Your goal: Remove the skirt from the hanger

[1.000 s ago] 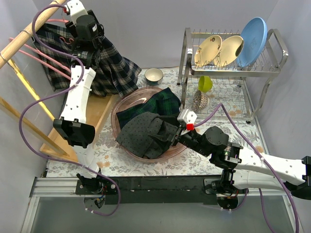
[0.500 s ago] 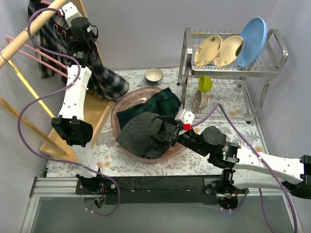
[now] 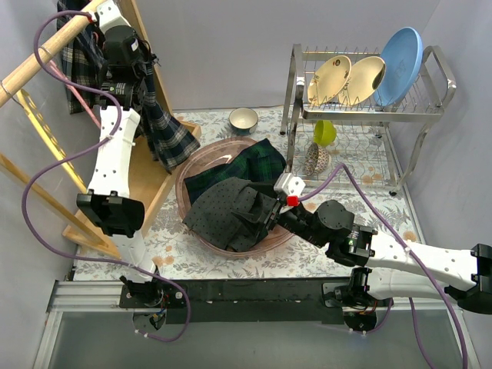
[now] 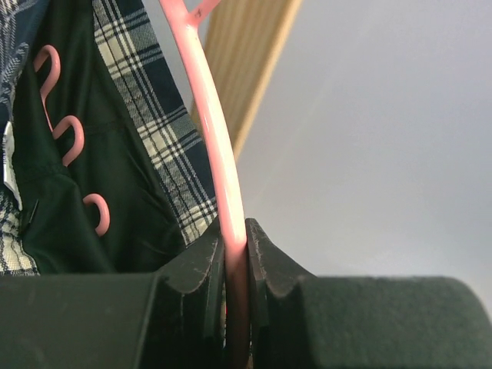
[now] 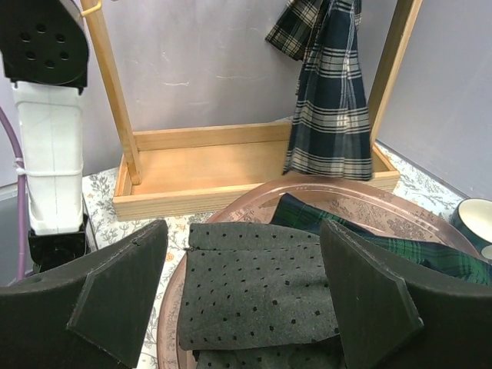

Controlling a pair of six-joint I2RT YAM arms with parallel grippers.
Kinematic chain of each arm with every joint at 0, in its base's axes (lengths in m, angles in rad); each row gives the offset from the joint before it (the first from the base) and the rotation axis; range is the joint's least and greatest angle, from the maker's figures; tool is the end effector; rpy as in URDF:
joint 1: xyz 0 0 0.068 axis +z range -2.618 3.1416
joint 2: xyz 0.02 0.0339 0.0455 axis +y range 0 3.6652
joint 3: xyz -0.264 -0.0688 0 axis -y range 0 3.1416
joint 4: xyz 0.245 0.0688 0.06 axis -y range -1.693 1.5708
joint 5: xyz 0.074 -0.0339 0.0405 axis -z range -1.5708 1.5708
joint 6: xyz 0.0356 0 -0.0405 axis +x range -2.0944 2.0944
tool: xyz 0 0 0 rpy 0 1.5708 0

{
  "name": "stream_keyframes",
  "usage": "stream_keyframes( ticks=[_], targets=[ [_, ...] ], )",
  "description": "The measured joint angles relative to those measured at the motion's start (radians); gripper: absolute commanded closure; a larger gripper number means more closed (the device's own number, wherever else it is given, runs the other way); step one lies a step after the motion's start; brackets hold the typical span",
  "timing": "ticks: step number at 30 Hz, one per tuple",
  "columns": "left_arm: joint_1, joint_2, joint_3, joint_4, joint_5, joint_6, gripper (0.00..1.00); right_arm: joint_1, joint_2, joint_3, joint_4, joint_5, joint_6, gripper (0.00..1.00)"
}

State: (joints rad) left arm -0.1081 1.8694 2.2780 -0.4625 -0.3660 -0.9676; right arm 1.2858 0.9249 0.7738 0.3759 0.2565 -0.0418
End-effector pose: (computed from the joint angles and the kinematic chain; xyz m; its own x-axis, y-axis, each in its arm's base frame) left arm 0.4047 -0.0311 0.5124 0.1792 -0.7929 -0.5823 -0.1885 0.5533 -0.8114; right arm 0.0700 0.2067 0.3709 0.0985 0.1924 -0.9764 -0.8554 0.5178 0.0158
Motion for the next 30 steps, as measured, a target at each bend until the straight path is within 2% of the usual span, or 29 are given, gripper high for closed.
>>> stream_keyframes(
  ticks=[16,30],
  targets=[
    [-0.013,-0.168,-0.089,-0.077,0.153,-0.068,1.0,0.0,-0.012,-0.005,0.016,0.004,-0.001,0.14],
    [-0.014,-0.314,-0.143,-0.196,0.321,-0.149,1.0,0.0,-0.066,-0.004,-0.03,0.028,0.089,0.15]
  ],
)
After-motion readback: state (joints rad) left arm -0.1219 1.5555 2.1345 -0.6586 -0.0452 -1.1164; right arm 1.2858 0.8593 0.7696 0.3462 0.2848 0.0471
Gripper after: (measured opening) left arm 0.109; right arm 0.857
